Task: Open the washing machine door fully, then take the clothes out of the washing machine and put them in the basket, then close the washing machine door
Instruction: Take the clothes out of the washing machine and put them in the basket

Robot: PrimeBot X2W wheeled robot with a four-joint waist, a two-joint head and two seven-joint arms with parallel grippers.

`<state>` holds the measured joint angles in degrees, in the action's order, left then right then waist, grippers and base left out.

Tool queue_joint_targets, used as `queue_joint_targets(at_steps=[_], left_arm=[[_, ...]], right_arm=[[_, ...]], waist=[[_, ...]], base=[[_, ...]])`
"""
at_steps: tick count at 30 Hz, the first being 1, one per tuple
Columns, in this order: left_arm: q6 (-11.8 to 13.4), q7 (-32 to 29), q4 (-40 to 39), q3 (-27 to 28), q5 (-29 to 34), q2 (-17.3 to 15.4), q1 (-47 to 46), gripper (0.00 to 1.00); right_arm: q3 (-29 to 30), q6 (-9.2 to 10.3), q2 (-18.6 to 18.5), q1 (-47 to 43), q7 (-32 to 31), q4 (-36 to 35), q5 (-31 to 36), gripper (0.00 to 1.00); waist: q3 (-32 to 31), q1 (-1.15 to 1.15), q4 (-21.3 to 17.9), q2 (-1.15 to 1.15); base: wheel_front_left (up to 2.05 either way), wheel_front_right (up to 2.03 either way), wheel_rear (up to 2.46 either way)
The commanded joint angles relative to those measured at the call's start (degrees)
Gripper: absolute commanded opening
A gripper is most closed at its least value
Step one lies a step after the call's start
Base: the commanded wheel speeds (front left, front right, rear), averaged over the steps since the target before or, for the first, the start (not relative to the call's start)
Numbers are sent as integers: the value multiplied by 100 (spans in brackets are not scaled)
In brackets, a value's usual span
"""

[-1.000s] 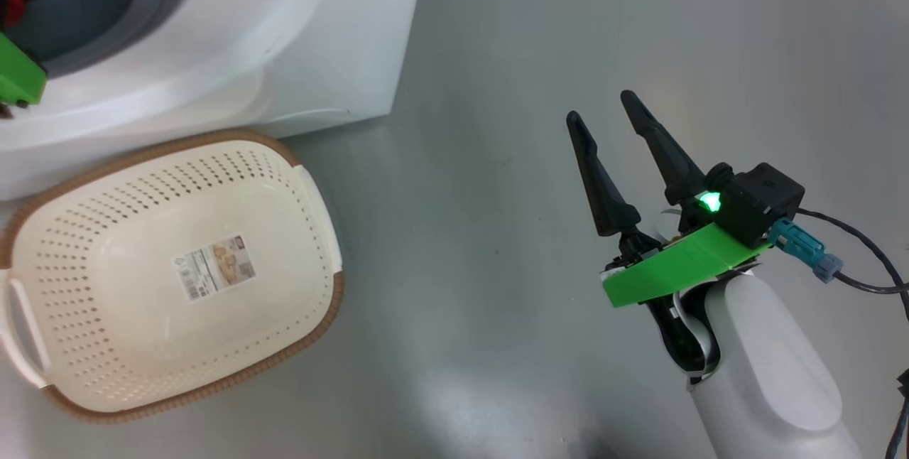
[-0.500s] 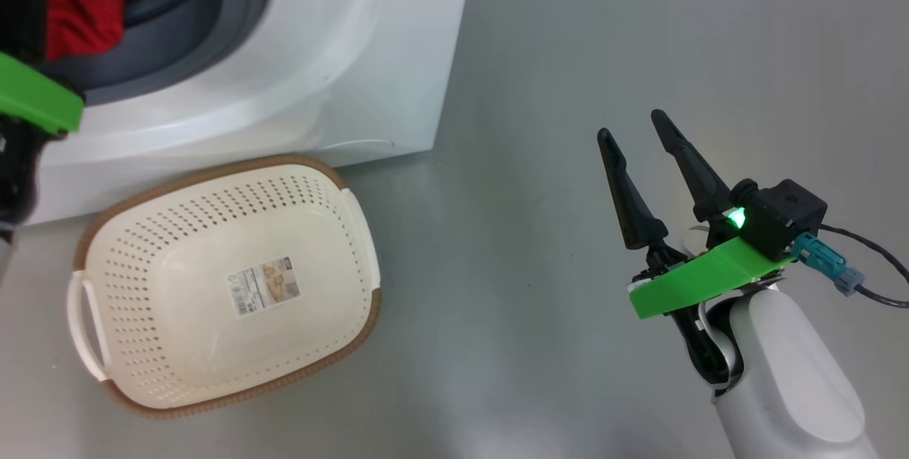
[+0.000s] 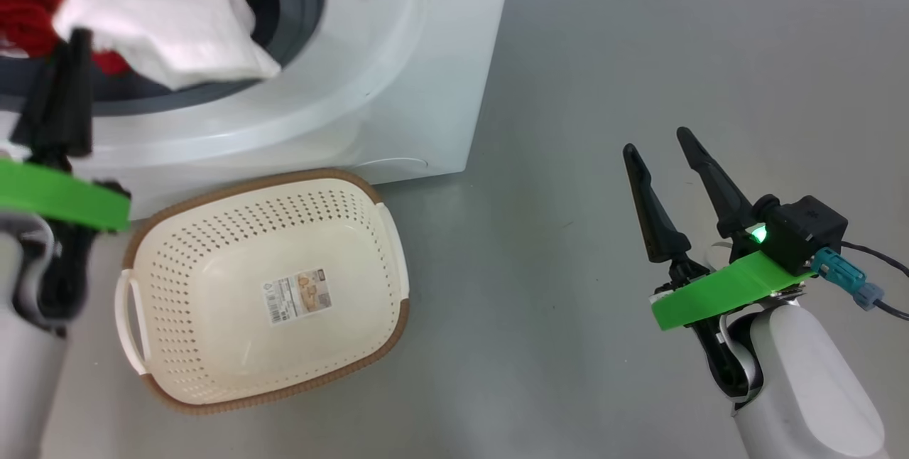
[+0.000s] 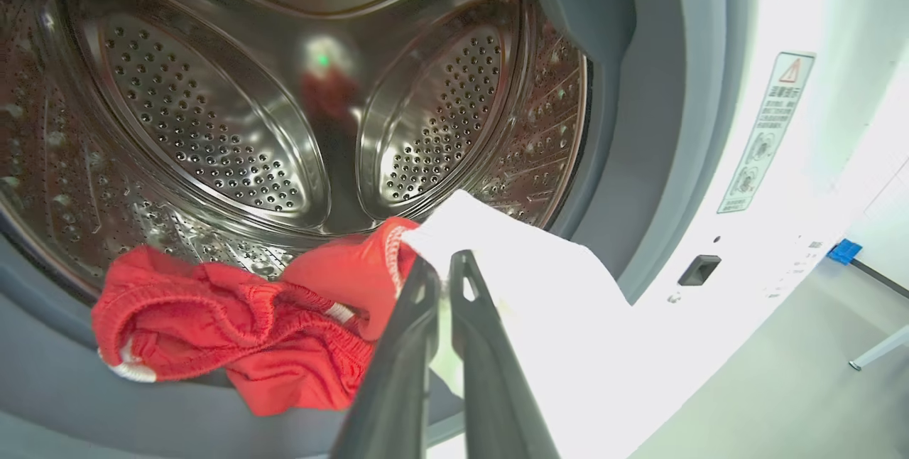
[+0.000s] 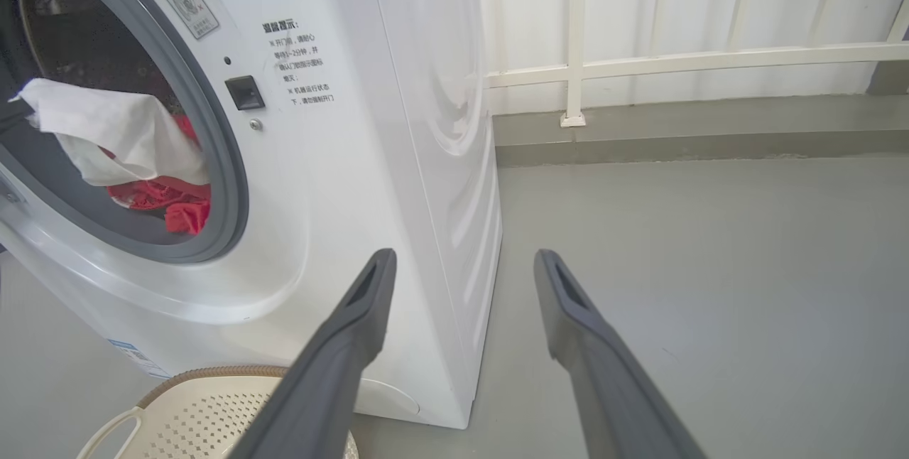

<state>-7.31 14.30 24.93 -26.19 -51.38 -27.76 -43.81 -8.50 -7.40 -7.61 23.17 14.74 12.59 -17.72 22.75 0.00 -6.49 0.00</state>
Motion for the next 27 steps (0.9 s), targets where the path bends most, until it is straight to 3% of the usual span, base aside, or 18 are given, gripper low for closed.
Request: queue_joint_targets(at_steps=[1, 14, 27], left_arm=[[-18, 69, -173, 271, 78, -244, 21, 0], [-18, 70, -2232, 1678, 911, 269, 1879, 0], [-18, 70, -4181, 2202, 1327, 630, 3141, 0]], right_arm=[[-96, -9, -10, -149, 26, -164, -2, 100], [60, -9, -88, -297, 26, -197, 22, 100], [48, -9, -122, -348, 26, -200, 0, 100]], waist=[[-32, 0, 38, 0], [-176, 0, 281, 0], [-223, 0, 389, 0]], base=[[0, 0, 0], [0, 0, 0], [0, 0, 0]])
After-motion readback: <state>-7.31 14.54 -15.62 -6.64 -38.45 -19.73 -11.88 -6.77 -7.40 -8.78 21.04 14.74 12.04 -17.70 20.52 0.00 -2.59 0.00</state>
